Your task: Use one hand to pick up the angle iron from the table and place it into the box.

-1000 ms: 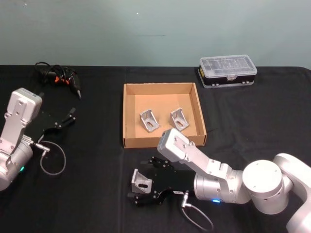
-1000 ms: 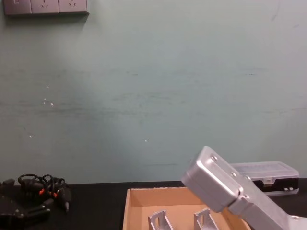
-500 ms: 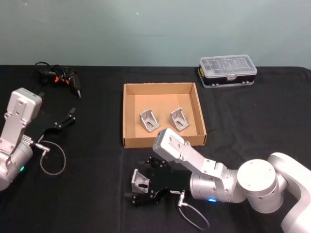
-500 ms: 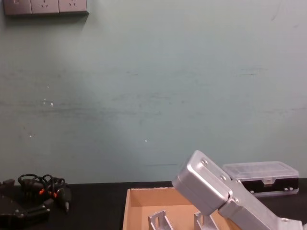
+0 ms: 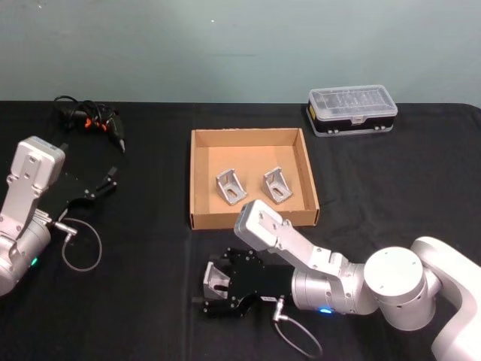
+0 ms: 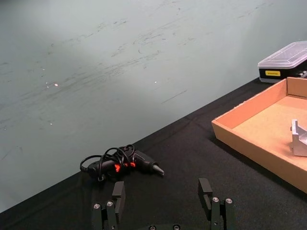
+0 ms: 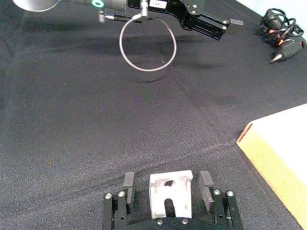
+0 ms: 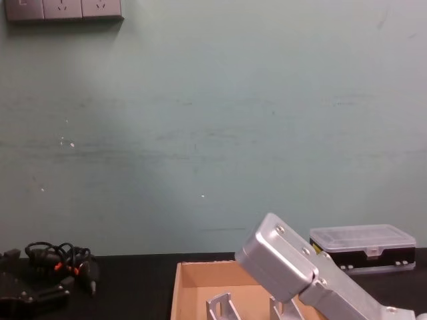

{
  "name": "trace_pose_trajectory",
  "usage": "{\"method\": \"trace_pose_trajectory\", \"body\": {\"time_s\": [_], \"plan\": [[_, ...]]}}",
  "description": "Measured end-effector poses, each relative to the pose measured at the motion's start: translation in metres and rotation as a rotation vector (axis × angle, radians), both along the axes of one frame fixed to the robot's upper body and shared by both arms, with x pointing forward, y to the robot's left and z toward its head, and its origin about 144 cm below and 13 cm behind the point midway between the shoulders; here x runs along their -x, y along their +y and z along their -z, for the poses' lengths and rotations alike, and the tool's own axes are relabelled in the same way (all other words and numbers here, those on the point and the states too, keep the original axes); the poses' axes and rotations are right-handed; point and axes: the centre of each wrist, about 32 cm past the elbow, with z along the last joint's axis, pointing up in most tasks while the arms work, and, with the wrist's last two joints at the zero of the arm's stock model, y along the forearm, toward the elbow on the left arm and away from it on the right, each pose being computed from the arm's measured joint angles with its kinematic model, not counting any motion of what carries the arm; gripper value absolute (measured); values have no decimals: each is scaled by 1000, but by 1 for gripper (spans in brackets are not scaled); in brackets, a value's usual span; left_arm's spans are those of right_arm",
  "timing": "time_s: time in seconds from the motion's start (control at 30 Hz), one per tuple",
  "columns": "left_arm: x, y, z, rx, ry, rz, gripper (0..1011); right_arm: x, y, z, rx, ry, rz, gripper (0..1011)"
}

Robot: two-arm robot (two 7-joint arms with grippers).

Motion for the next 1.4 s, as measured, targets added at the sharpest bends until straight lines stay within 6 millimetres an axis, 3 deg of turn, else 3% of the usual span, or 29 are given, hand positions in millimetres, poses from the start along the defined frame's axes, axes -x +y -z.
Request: {"method": "trace_pose_trajectory", "body": {"time_s": [0.3,0.43,0.97,1.4], "plan": [[0,0,0,0,0,0,1000,-1,2,1,0,2,-2,626],[0,0,0,0,0,0,1000,-1,2,1,1,1,-2,471],[0,0,0,0,0,0,1000,4,-4,-8,-44,-20,31,466],[0,0,0,0,0,0,1000,8,-34,-41,-183,-97,238,466]]}}
